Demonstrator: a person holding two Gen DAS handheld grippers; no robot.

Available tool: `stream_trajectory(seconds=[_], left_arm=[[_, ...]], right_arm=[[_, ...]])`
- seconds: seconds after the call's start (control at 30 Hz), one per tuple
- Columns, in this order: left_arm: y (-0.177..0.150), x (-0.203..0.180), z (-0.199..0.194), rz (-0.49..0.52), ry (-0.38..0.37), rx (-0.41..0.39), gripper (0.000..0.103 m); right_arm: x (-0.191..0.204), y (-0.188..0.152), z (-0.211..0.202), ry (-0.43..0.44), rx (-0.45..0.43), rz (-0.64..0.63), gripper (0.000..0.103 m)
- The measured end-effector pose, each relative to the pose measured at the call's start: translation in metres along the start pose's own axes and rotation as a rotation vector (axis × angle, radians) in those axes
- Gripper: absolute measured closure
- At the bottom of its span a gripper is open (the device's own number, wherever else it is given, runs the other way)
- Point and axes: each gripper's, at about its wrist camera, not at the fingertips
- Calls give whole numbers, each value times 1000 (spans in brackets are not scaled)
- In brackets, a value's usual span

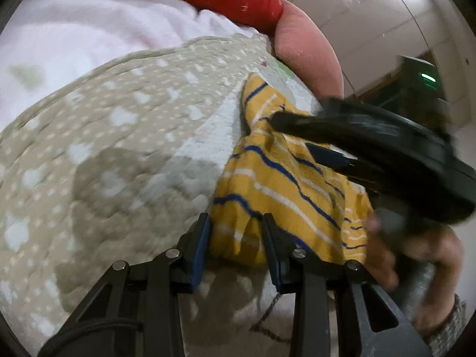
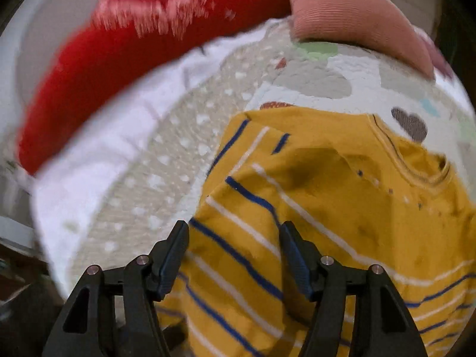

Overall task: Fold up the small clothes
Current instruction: 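Grasp the folded sweater with the right gripper and lift it toward the left gripper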

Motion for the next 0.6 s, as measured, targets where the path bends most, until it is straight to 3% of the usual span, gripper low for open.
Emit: stream_trajectory(seconds=[0.07,0.17,0.27,0.33,0.37,0.4,0.47,0.6], left_arm=[[-2,7,-12,-20,-5,-12,70],[-6,13,-29,-22,32,-41,70],[-8,19,-42,-25,54,-58,70],[-10,19,-49,-21,64,-66,70],[-11,20,-52,-20,70,-70,70],[-11,20,-54,-22,75,-71,70],[-11,19,-57,-23,77,-70,70],[-12,5,-63,12,99,-72,70]], right_arm=[[21,-6,12,-115,-3,-85,24],[45,-22,25,-271,-27,-213,22],[47,-39,29,-353,-85,-281,23],[47,-43,27,-350,-98,-282,42],[47,-44,24,-346,-101,-280,61],[46,-45,20,-351,-111,-287,72],[42,-43,8,-318,-132,-269,80],[0,-29,-42,-157,-210,-113,82]])
Point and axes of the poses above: each gripper's, at about its wrist camera, not at the fingertips, and z roughly the way its jaws point, x to its left, y to its top, and after that the axes turned 11 degrees about z, right-handed
